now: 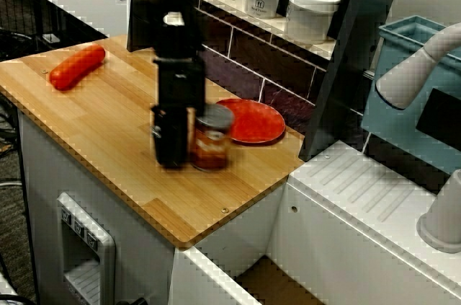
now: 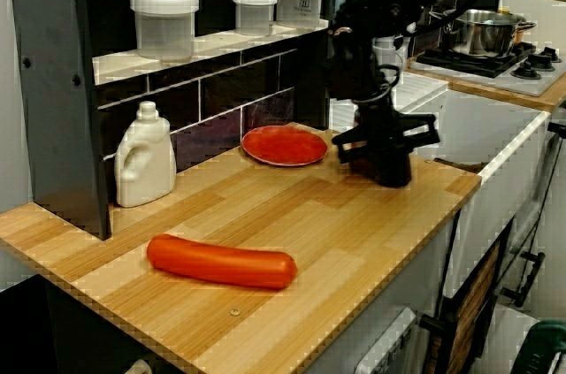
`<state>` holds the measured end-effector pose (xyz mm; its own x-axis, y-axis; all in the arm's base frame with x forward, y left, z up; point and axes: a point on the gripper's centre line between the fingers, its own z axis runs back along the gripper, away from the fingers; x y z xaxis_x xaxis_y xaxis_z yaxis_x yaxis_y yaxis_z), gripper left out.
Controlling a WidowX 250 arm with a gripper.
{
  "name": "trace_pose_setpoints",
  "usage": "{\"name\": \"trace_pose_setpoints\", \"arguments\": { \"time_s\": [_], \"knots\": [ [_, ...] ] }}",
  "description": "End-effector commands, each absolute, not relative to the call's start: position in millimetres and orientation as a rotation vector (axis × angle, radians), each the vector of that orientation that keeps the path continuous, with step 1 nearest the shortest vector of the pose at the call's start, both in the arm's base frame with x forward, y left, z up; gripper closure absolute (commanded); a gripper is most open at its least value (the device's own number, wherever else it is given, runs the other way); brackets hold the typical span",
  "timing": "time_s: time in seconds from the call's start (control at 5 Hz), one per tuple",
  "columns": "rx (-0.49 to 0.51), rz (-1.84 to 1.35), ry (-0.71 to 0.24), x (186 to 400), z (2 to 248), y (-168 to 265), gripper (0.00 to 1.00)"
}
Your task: Push into sink
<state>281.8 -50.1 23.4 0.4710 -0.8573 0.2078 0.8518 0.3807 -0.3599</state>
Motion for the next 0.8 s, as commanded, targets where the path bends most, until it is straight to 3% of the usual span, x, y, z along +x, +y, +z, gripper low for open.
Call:
{"name": "trace_pose_setpoints", "arguments": {
  "time_s": [0.0, 0.4, 0.6],
  "knots": [
    [-0.488, -1.078, 0.083, 287.3, 33.1, -105.3, 1.00],
    [-0.561, -1.039, 0.080, 296.8, 47.0, -89.5, 1.00],
    [-0.629, -1.073, 0.128, 284.0, 53.9, -100.9, 1.00]
  ]
}}
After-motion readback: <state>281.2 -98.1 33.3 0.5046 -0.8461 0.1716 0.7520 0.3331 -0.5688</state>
